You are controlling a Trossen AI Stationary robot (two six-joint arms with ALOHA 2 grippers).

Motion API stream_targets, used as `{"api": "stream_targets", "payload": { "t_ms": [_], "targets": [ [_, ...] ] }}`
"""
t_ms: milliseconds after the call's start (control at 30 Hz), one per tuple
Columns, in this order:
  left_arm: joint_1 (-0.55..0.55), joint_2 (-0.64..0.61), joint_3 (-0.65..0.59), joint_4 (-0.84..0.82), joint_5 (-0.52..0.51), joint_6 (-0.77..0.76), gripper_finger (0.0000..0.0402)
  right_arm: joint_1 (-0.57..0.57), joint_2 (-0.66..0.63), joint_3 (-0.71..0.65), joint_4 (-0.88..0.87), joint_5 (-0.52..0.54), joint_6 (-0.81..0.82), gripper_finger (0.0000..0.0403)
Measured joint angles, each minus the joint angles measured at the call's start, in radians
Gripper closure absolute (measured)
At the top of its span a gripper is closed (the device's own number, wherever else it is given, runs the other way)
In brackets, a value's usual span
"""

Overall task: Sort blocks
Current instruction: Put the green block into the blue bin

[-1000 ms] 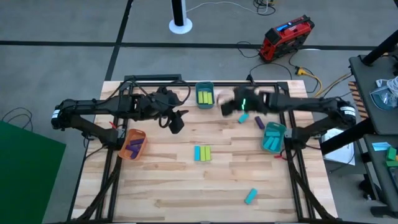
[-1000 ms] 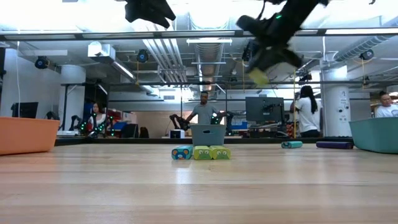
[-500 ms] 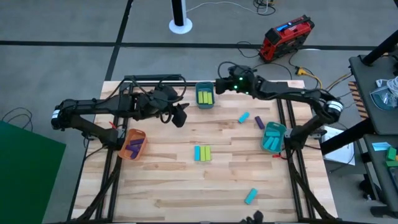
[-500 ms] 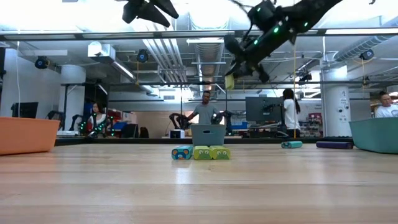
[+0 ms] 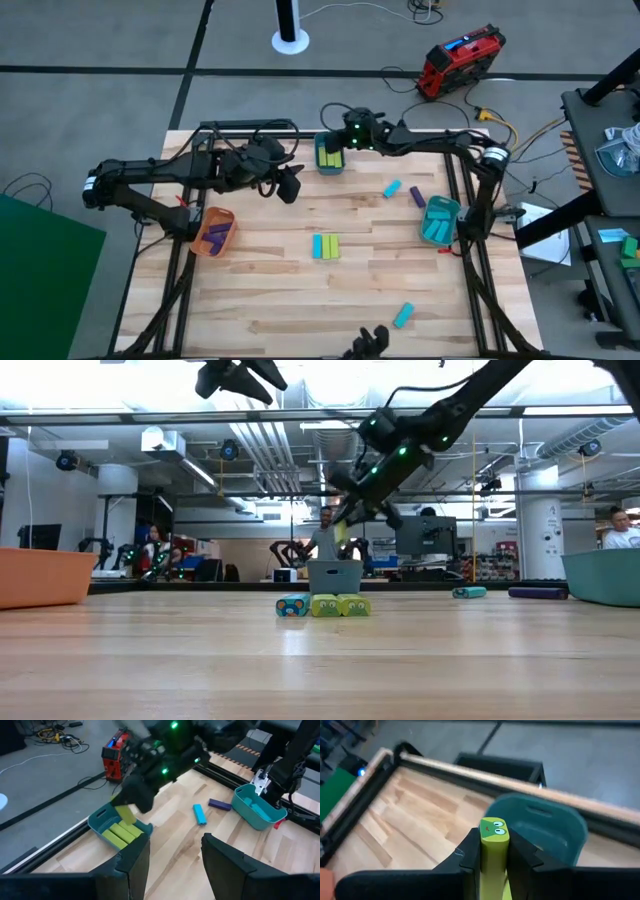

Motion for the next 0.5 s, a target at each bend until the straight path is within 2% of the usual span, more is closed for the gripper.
{"api": "stream_targets", "payload": {
  "t_ms": [233, 367, 500],
  "targets": [
    [0.0, 0.0, 0.0, -0.001, 0.0, 0.001, 0.0245, -0.001, 0.076, 0.079, -0.133, -0.018, 0.046, 0.0342],
    [0.0, 0.0, 0.0, -0.001, 0.0, 0.001, 0.0245, -0.001, 0.085, 0.095, -0.156, -0.014, 0.058, 0.033],
    [0.0, 0.0, 0.0, -0.001, 0.0, 0.001, 0.0245, -0.001, 0.085, 0.103, -0.156, -0.014, 0.059, 0.0337]
  ]
}}
